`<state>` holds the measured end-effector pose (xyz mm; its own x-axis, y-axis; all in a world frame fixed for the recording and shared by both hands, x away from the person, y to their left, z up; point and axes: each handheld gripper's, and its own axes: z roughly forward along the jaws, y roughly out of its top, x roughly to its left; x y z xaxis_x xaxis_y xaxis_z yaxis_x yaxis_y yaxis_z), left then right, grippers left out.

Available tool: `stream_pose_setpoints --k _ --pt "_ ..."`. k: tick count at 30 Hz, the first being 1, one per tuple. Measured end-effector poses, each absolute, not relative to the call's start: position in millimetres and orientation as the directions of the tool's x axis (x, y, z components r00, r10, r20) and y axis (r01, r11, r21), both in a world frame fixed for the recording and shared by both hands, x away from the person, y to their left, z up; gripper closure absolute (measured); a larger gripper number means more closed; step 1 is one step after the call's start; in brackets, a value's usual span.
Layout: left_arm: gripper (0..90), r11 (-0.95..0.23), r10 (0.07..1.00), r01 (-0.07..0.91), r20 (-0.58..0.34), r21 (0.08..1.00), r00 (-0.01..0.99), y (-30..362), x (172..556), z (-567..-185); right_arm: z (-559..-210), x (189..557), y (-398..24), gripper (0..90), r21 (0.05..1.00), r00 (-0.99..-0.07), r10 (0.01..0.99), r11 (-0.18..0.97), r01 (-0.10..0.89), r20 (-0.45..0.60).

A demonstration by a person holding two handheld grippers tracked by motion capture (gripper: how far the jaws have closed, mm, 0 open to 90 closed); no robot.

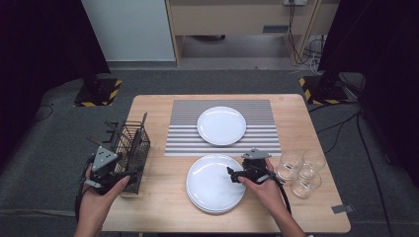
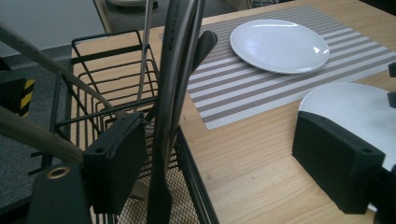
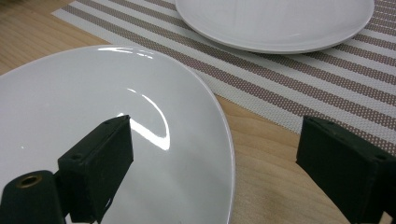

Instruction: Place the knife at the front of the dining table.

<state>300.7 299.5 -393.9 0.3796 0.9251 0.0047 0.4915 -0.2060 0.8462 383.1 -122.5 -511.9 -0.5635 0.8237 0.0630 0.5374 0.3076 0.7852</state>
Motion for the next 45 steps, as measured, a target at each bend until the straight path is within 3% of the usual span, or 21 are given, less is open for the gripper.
stream_pose_setpoints --k 45 --pt "22.2 -0.151 0.969 0.513 0.023 0.845 0.246 355 305 -389 -515 383 -117 9.9 0.772 -0.575 0.816 0.329 0.545 0.058"
